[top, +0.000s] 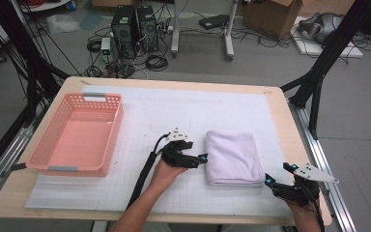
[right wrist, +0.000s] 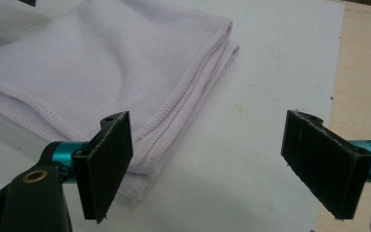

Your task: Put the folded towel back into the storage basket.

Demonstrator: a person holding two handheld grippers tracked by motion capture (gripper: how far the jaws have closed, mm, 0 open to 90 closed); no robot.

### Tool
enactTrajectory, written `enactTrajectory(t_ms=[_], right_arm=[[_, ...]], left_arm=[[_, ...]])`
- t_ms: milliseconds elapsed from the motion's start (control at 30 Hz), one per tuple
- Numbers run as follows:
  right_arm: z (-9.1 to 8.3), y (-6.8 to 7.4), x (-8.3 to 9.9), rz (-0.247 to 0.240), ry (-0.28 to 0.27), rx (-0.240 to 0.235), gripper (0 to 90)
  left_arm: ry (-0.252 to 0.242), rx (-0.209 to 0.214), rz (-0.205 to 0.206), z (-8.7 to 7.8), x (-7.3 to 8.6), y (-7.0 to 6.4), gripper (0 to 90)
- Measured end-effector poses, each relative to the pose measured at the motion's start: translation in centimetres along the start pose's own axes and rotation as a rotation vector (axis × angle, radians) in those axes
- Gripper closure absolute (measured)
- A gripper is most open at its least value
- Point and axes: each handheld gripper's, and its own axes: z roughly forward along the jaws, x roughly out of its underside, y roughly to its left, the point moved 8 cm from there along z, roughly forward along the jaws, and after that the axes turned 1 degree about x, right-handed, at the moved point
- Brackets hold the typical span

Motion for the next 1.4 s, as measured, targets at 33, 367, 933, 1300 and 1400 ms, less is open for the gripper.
enactTrajectory(t_ms=[33,367,933,1300,1400], right_arm=[[0.0,0.0,0.0,-0.002,0.001,0.000,17.8],[0.0,0.0,0.0,-0.008,-0.003,-0.003,17.8],[-0.1,0.0,0.0,0.003,-0.005,0.000,17.8],[-0.1,0.0,0.0,0.003,-0.005,-0.004,17.8],[-0.1,0.0,-0.1,0.002,-0.008,-0.003,17.8]], left_arm=[[0.018,0.006,-0.010,0.5,0.1,-0.2,22.0],[0.080,-0.038,-0.069,3.4,0.6,-0.7,22.5],[0.136,-0.075,-0.059,4.7,1.2,-1.8,53.6],[0.075,-0.005,-0.071,3.9,0.9,-1.9,72.9],[0.045,0.023,-0.043,3.5,0.6,-2.1,73.6]])
